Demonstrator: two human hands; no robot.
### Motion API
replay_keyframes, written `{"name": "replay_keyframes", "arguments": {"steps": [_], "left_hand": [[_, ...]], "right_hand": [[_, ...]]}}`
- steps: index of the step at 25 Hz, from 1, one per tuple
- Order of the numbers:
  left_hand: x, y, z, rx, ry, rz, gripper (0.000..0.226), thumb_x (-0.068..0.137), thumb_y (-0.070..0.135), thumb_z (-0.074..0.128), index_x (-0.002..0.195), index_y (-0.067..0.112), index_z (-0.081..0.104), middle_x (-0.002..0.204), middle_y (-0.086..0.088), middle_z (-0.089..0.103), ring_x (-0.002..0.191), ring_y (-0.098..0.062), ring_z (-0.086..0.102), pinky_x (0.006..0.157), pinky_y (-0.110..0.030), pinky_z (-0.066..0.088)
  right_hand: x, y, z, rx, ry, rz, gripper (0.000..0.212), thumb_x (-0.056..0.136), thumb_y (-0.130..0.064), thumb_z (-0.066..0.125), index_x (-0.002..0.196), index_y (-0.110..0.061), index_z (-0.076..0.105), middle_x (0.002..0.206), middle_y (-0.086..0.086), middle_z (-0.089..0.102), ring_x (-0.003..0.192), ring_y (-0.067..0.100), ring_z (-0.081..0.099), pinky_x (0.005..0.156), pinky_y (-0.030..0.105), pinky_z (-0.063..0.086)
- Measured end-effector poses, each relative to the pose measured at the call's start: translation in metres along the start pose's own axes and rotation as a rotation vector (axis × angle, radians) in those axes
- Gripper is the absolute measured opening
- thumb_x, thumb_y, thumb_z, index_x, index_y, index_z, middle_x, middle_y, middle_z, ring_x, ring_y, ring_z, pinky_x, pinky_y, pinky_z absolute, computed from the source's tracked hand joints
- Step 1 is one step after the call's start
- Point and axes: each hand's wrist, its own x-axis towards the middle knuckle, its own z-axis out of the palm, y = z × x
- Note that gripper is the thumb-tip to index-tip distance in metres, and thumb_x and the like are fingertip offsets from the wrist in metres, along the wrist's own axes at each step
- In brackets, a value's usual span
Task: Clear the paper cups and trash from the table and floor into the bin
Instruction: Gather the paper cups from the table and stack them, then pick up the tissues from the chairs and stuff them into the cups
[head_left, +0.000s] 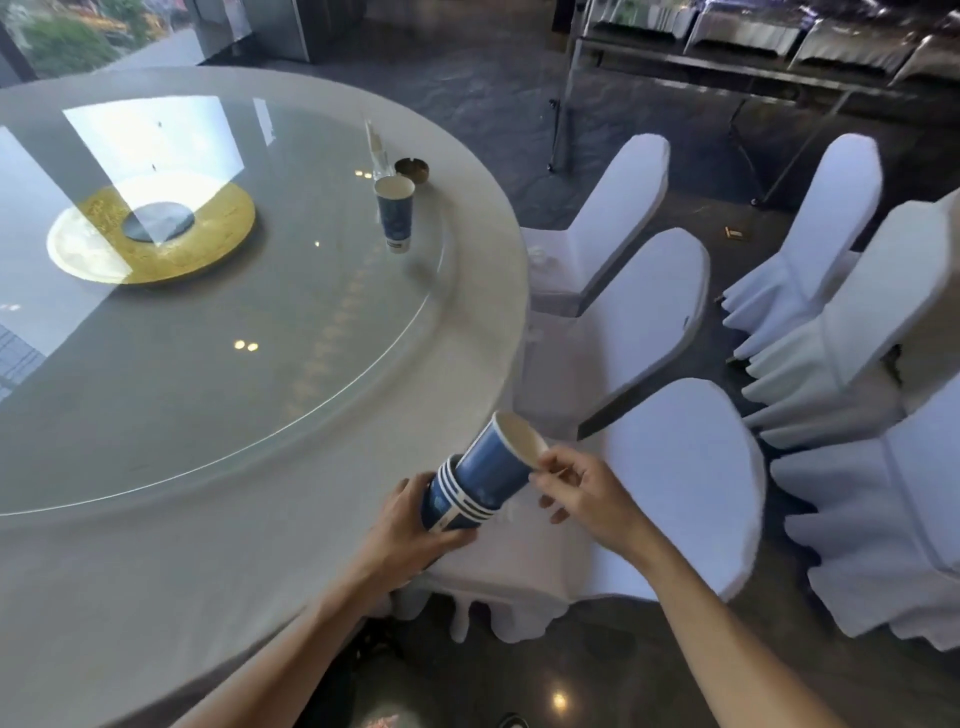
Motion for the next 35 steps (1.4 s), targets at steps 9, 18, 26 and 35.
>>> {"name": "replay_keyframes", "arguments": {"steps": [9, 18, 26, 35], "left_hand": [[-0.026, 0.08, 0.056, -0.1, -0.004, 0.096, 0.074, 0.063, 0.06, 0.089, 0.129, 0.047, 0.056, 0.119, 0.025, 0.068, 0.112, 0.008, 0.063, 0.082, -0.002, 0.046], [0.027, 0.097, 0.078, -0.181, -0.073, 0.087, 0.079, 0.065, 0.059, 0.091, 0.134, 0.038, 0.057, 0.115, 0.022, 0.073, 0.102, 0.001, 0.07, 0.082, -0.017, 0.056], [0.032, 0.065, 0.119, -0.204, -0.082, -0.12, 0.073, 0.066, 0.04, 0.086, 0.128, 0.047, 0.049, 0.11, 0.016, 0.071, 0.099, -0.002, 0.069, 0.075, -0.014, 0.053], [0.007, 0.043, 0.198, -0.256, 0.236, -0.483, 0.078, 0.063, 0.034, 0.091, 0.133, 0.037, 0.056, 0.121, 0.016, 0.069, 0.11, -0.004, 0.066, 0.091, -0.033, 0.057]], "right_hand": [[-0.043, 0.032, -0.024, -0.246, 0.024, -0.067, 0.04, 0.087, -0.071, 0.054, 0.126, -0.063, 0.048, 0.128, -0.041, 0.048, 0.119, 0.005, 0.061, 0.096, 0.033, 0.058], [0.003, 0.036, -0.036, -0.399, -0.064, -0.015, 0.075, 0.1, -0.069, 0.03, 0.163, -0.034, 0.007, 0.167, -0.019, 0.011, 0.152, 0.014, 0.03, 0.113, 0.036, 0.04], [0.052, 0.073, -0.031, -0.475, -0.337, 0.107, 0.072, 0.104, -0.054, 0.04, 0.164, -0.028, 0.009, 0.168, -0.005, 0.017, 0.149, 0.024, 0.037, 0.116, 0.044, 0.042], [0.128, 0.142, -0.044, -0.592, -0.763, 0.034, 0.046, 0.1, -0.027, 0.061, 0.144, -0.012, 0.057, 0.139, 0.011, 0.064, 0.125, 0.027, 0.061, 0.108, 0.041, 0.047]]}}
